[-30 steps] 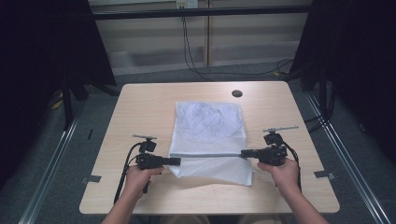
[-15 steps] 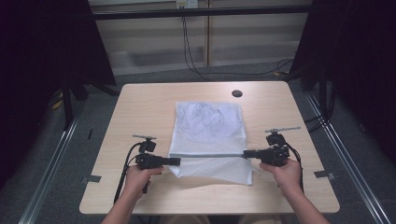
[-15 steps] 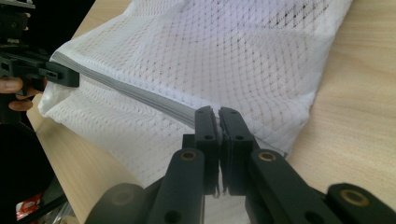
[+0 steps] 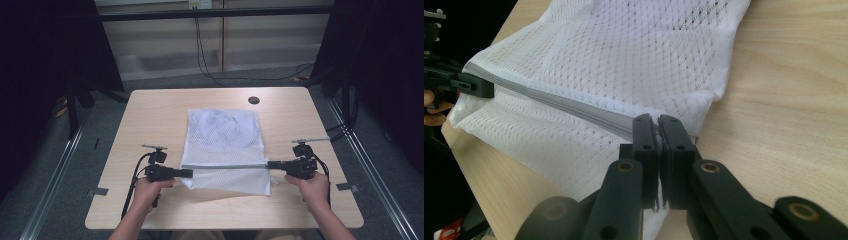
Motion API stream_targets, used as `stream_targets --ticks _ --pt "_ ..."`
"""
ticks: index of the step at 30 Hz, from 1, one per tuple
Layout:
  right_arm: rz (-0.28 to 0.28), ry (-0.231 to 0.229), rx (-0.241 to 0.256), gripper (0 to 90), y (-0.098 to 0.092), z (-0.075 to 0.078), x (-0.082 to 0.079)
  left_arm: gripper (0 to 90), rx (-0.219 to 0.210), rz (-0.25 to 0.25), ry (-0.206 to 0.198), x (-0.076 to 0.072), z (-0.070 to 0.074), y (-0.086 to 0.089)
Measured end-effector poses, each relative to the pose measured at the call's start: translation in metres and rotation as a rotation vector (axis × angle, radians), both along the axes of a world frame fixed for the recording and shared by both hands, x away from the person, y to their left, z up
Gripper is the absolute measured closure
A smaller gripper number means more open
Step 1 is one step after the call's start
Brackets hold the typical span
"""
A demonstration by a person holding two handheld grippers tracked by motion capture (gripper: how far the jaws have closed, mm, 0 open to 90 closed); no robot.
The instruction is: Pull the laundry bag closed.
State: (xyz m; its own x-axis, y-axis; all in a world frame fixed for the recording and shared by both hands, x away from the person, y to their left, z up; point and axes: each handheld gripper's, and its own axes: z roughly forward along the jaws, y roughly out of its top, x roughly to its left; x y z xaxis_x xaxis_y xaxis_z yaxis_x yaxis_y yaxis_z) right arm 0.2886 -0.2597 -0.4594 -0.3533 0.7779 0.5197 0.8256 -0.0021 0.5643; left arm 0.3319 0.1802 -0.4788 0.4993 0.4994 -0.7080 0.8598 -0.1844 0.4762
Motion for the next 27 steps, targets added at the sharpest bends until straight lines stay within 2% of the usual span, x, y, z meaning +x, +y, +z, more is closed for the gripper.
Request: stream_targets --ticks 2,3,5,7,8,9,11,12,14,15,19,23,25,27 --pt "0.003 -0.001 0.004 87.0 -0.001 0.0 0.0 89.6 0.016 -0.017 -0.021 0.0 0.001 0.0" --pt "0.01 -0.002 0.01 87.0 -0.001 0.0 0.0 89.4 0.007 -0.015 -0.022 -0.001 0.002 0.0" --pt "0.016 -0.013 -0.002 86.9 -0.001 0.001 -0.002 84.5 0.016 -0.026 -0.034 -0.002 0.003 0.0" --pt "0.011 -0.019 -0.024 86.8 -0.003 0.0 -0.002 66.0 0.034 -0.013 -0.041 -0.003 0.003 0.0" --pt "0.003 -0.021 -0.026 86.7 -0.004 0.0 -0.002 59.9 0.056 -0.006 -0.052 -0.003 0.003 0.002" --pt "-0.003 -0.025 -0.031 86.4 -0.005 0.0 -0.003 57.0 0.077 0.006 -0.073 -0.003 0.004 0.002" --pt "-0.004 -0.037 -0.045 85.7 -0.007 0.001 -0.004 40.9 0.112 0.029 -0.112 -0.004 0.008 0.002" --pt "-0.005 -0.041 -0.05 82.5 -0.007 0.001 -0.004 34.7 0.12 0.042 -0.131 -0.005 0.01 0.003" --pt "-0.021 -0.061 -0.059 67.3 -0.008 0.002 -0.005 26.4 0.158 0.039 -0.17 -0.005 0.012 0.003" --pt "-0.024 -0.074 -0.064 63.5 -0.008 0.003 -0.006 24.0 0.185 0.044 -0.195 -0.006 0.013 0.003" --pt "-0.018 -0.153 -0.104 47.1 -0.008 0.006 -0.008 17.5 0.242 0.036 -0.26 -0.008 0.013 0.001" --pt "-0.01 -0.226 -0.156 34.6 -0.009 0.007 -0.01 14.0 0.241 0.049 -0.301 -0.008 0.014 0.002" --pt "-0.012 -0.258 -0.189 30.1 -0.01 0.008 -0.011 13.1 0.257 0.054 -0.325 -0.008 0.015 0.005" --pt "-0.019 -0.272 -0.211 24.1 -0.013 0.008 -0.011 12.1 0.259 0.066 -0.336 -0.008 0.016 0.007"
